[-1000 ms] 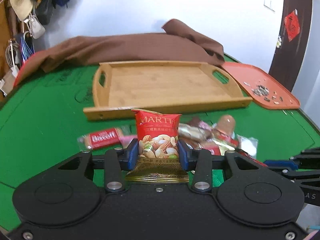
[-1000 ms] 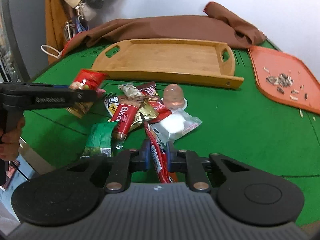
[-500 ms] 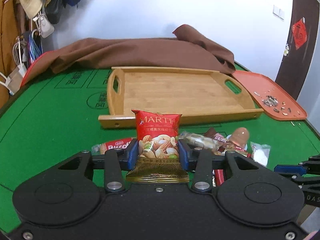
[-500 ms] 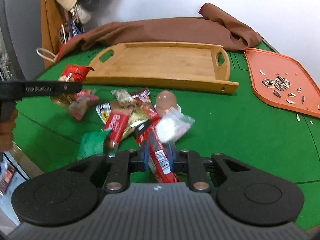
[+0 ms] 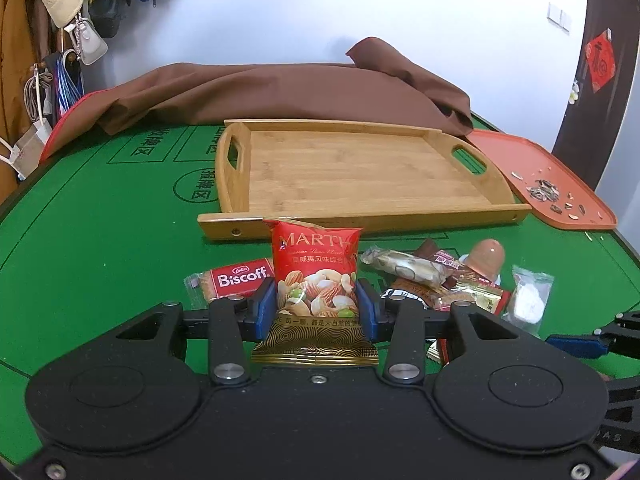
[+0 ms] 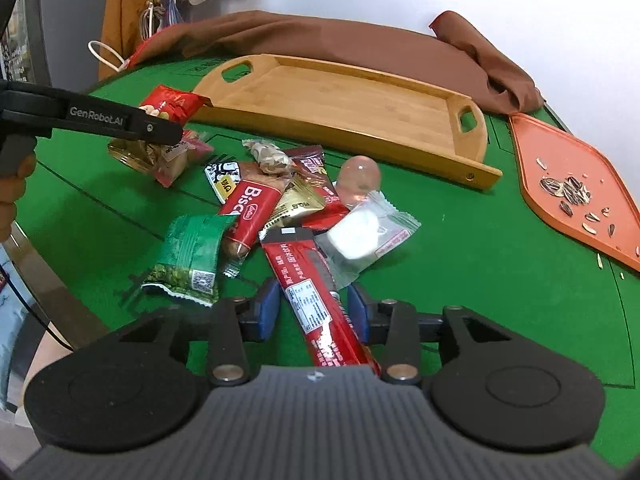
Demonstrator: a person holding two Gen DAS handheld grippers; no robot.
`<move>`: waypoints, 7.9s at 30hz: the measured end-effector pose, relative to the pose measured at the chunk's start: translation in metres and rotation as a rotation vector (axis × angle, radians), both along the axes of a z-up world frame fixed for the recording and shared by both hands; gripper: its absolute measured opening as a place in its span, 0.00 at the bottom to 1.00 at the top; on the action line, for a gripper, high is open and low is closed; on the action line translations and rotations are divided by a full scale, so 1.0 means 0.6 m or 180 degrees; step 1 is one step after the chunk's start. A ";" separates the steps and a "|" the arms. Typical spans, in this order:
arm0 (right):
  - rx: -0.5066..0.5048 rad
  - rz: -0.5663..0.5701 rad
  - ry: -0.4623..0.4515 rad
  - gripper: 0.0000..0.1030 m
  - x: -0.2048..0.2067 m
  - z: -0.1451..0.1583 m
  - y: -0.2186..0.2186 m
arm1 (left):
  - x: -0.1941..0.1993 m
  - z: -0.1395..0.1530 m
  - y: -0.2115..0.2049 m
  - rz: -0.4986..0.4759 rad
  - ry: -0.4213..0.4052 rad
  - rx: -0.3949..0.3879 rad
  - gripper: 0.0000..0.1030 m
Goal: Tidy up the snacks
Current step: 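Carry both snacks onto the bamboo tray and open both grippers, then grasp the pink-wrapped candy with the left gripper while the right gripper grasps the pink jelly cup, then carry the candy and jelly cup onto the tray and release both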
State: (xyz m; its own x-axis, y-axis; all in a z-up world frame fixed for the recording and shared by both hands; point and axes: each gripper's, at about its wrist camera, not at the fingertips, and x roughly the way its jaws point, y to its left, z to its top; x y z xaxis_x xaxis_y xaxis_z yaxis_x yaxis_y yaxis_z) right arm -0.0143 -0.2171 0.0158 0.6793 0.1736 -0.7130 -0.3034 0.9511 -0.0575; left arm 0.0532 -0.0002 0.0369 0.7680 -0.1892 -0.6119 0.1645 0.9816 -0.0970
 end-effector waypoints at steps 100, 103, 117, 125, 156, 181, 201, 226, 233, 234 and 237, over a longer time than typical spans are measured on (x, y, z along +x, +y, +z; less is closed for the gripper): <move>0.0487 -0.0704 -0.0022 0.81 0.163 -0.002 -0.048 | 0.004 -0.028 0.018 -0.0129 0.0003 -0.0114 0.98; 0.0449 -0.0663 -0.0045 0.80 0.159 -0.001 -0.042 | -0.001 -0.029 0.015 -0.0119 -0.0037 -0.0041 0.97; 0.0146 -0.0569 -0.0232 0.57 0.160 0.009 -0.012 | 0.009 -0.047 0.003 -0.0112 0.0066 0.0072 0.50; -0.0086 -0.0570 -0.0230 0.59 0.157 -0.009 -0.004 | 0.021 -0.054 -0.003 -0.0031 0.0112 0.0179 0.65; -0.0280 -0.0610 -0.0366 0.47 0.149 -0.015 0.027 | 0.028 -0.049 -0.017 -0.0066 0.0155 0.0177 0.36; 0.0223 -0.0699 -0.0103 0.36 0.146 0.008 -0.012 | 0.036 -0.014 -0.012 -0.0127 0.0047 0.0098 0.25; 0.0335 -0.0830 -0.0182 0.28 0.179 0.048 -0.052 | 0.092 0.028 0.016 -0.0017 -0.0024 -0.0008 0.25; 0.0548 -0.0742 0.0157 0.49 0.173 0.007 -0.047 | 0.087 0.019 0.009 -0.0066 0.0031 -0.0046 0.25; 0.0208 -0.0740 -0.0049 0.58 0.143 -0.004 -0.024 | 0.091 0.013 0.005 -0.0061 0.0065 -0.0046 0.25; 0.0148 -0.0742 -0.0105 0.58 0.137 -0.005 -0.017 | 0.092 0.013 0.004 -0.0068 0.0070 -0.0043 0.25; 0.0077 -0.0768 -0.0210 0.56 0.127 -0.009 -0.007 | 0.093 0.011 0.002 -0.0071 0.0079 -0.0037 0.25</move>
